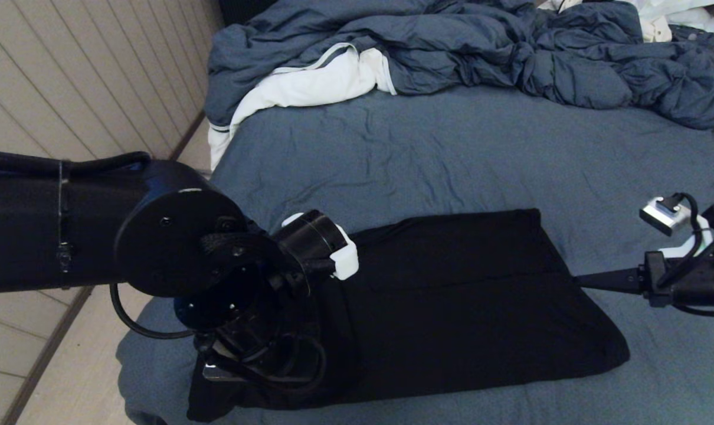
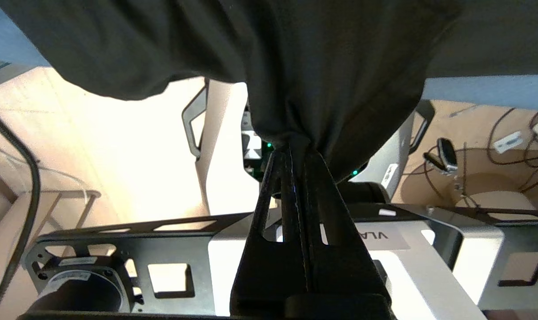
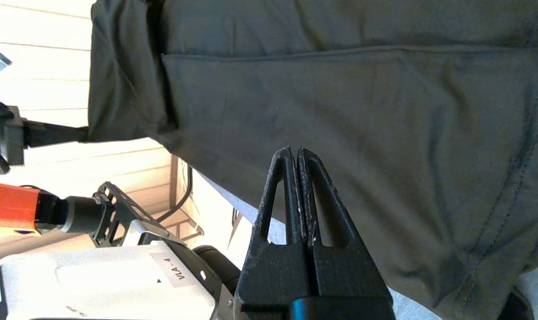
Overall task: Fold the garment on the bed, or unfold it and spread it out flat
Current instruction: Fold the black T-shirt
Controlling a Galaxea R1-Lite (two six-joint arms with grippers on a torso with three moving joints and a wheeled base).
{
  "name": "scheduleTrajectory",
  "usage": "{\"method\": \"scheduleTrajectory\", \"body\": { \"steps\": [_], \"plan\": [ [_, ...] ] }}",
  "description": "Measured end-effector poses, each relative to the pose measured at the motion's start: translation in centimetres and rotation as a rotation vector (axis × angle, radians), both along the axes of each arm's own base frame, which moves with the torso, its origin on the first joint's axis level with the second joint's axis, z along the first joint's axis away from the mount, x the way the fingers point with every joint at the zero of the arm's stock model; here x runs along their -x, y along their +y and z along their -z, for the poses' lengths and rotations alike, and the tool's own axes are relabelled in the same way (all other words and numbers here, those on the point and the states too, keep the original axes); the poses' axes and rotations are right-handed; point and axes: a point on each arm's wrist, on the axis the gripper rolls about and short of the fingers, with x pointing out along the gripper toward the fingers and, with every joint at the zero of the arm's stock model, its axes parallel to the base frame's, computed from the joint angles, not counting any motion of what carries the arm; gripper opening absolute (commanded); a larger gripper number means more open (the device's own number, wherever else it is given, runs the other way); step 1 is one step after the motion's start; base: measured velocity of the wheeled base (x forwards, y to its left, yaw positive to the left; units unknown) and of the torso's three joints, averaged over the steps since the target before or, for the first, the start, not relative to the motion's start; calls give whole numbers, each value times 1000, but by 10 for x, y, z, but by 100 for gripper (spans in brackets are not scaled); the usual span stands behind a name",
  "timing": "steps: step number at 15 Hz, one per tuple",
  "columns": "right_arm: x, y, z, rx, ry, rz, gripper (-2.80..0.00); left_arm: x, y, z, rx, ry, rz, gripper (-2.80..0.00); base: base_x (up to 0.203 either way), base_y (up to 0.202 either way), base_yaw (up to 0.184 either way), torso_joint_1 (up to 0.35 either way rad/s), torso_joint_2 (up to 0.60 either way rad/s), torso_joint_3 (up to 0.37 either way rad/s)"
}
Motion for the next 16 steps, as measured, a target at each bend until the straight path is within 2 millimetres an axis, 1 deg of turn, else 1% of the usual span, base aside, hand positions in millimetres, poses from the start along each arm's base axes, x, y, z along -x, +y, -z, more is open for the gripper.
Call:
{"method": "scheduleTrajectory", "body": {
  "steps": [5, 6, 9, 11, 13, 16],
  "plan": [
    [-1, 0, 1, -1, 2, 0, -280, 4, -5, 17, -24, 28, 1, -280, 0, 0, 0, 0, 0, 0],
    [-1, 0, 1, -1, 2, 0, -280, 5, -5, 19, -27, 29, 2, 0, 0, 0, 0, 0, 0, 0],
    [-1, 0, 1, -1, 2, 0, -280, 5, -4, 19, -31, 25, 1, 0, 0, 0, 0, 0, 0, 0],
    [-1, 0, 1, -1, 2, 0, -280, 4, -5, 11, -1, 5, -15, 0, 0, 0, 0, 0, 0, 0],
    [-1, 0, 1, -1, 2, 0, -280, 3, -5, -1, 27, -54, -29, 0, 0, 0, 0, 0, 0, 0],
    [-1, 0, 1, -2, 2, 0, -280, -2, -3, -28, 62, -187, -61, 0, 0, 0, 0, 0, 0, 0]
  ]
}}
